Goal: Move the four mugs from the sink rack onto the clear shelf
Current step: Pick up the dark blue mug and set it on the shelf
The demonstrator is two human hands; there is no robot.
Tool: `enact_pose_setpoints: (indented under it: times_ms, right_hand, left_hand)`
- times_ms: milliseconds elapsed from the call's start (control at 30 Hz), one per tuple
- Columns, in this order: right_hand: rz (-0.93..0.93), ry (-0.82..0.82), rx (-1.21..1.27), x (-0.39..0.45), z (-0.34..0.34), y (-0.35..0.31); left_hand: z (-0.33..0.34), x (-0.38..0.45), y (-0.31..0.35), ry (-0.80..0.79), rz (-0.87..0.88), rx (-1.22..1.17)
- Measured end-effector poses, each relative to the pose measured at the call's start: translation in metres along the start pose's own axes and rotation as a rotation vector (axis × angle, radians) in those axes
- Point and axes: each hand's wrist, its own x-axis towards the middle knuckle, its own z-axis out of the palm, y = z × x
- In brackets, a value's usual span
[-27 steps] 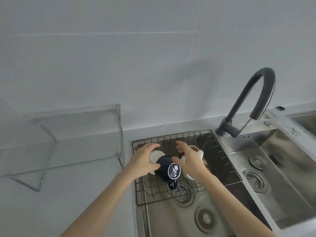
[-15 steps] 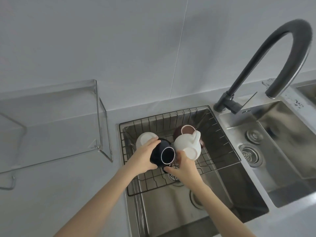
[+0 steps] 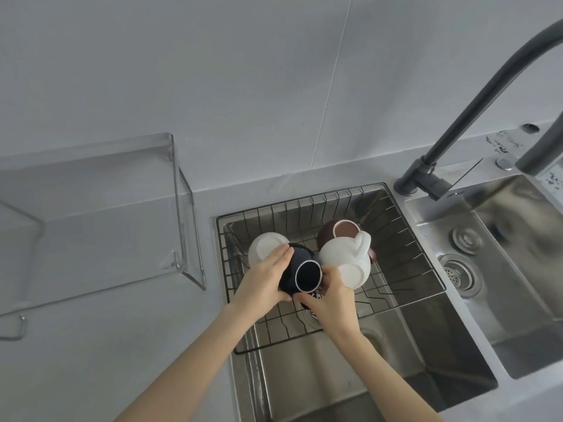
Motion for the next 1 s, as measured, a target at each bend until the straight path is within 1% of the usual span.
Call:
enact_pose_setpoints:
  times_ms: [67,167,267,300,333,433,500,567,667,733,867,1000]
  right_hand:
    - [-0.023,-0.007,0.004,-0.003,-0.006,-0.008]
    - [-0.140,-0.015,-0.019,-0.005,-0.022,-0.039]
    - [-0.282,0.000,-0.052,-0.012,-0.045,-0.093]
    - [-0.361,0.002,-0.062,-0.015,-0.049,-0.117]
    - [-0.416,0.013,-0.077,-0.017,-0.055,-0.133]
    - [-0.595,0.028,-0.143,-0.025,-0.054,-0.191]
    - [-0.678,0.013,-0.142,-0.026,-0.043,-0.228]
    - [-0.742,-0.038,-0.128,-0.026,-0.020,-0.261]
    - [-0.800,-0.160,-0.112,-0.029,0.024,-0.295]
    - [-0.825,-0.231,-0.108,-0.032,0.055,-0.311]
    - [-0.801,-0.356,-0.109,-0.030,0.116,-0.333]
    - [-0.769,-0.417,-0.146,-0.025,0.169,-0.348]
  left_hand:
    - [-0.007,-0.003,0.004,0.029,-0.001,0.014]
    - [-0.035,-0.010,0.017,0.139,0.012,-0.012]
    - [-0.079,-0.019,0.032,0.376,0.014,-0.065]
    - [-0.099,-0.026,0.035,0.461,0.005,-0.084]
    - [-0.113,-0.027,0.040,0.515,0.003,-0.096]
    - [-0.162,-0.041,0.039,0.728,-0.016,-0.107]
    - [-0.193,-0.053,0.030,0.811,-0.079,-0.138]
    - [-0.219,-0.068,0.011,0.880,-0.141,-0.168]
    - [-0.244,-0.096,-0.025,0.932,-0.230,-0.252]
    - [-0.255,-0.112,-0.051,0.926,-0.294,-0.293]
    - [-0.270,-0.138,-0.106,0.896,-0.407,-0.314]
    - [-0.279,-0.153,-0.156,0.861,-0.478,-0.317]
